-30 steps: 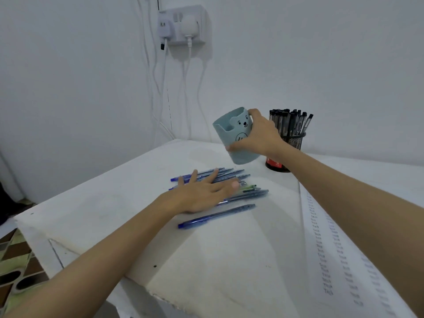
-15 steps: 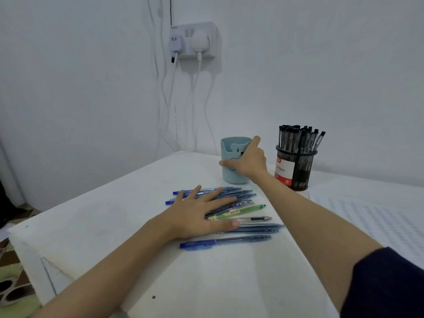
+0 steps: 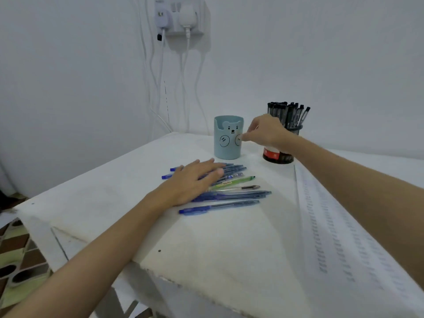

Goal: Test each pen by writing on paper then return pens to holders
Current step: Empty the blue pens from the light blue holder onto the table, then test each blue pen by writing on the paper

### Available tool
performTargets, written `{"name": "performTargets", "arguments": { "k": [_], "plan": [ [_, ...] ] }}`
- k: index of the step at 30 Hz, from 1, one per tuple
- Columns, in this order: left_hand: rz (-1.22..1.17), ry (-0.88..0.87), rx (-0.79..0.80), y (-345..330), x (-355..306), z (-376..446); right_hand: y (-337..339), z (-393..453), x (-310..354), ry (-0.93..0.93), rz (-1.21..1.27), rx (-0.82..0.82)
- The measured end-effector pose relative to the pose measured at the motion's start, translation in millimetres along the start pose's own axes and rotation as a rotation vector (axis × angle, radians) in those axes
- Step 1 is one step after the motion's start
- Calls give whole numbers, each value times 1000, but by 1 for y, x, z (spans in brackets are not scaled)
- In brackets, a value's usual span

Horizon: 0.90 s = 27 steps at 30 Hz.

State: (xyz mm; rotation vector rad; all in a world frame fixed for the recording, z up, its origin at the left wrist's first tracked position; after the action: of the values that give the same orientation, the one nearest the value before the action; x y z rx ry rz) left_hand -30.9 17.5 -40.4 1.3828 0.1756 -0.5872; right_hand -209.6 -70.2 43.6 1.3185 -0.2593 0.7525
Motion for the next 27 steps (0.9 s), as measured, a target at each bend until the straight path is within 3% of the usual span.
{"name": "performTargets", "arguments": {
  "k": [3, 6, 11, 17, 21, 27],
  "plan": [
    [-184, 4, -229, 11, -4, -1, 15, -39, 9, 92, -51, 267],
    [-241, 40, -326, 19, -8, -7, 6, -79, 16, 202, -122, 420],
    [-259, 42, -345, 17, -11, -20, -33, -114, 19, 448, -282, 319],
    [-237, 23, -397, 20, -15, -34, -48, -128, 22, 488, -353, 186],
    [-258, 27, -445, 28, -18, -31, -37, -132, 21, 423, -315, 240],
    [-498, 9, -450, 22, -57, 8, 39, -130, -40, 76, 75, 176]
  ]
}}
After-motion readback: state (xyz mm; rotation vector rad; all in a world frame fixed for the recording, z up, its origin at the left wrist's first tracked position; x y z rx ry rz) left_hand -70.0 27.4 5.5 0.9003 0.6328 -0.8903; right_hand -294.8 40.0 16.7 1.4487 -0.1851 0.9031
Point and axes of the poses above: each hand's wrist, its own z-axis towards the middle knuckle, its own y-axis out of the back of the hand, x = y × z, the point moved 2 cm from there along z, towards the middle knuckle, and after that the axes turned 1 degree about y, right-handed, at the moved point
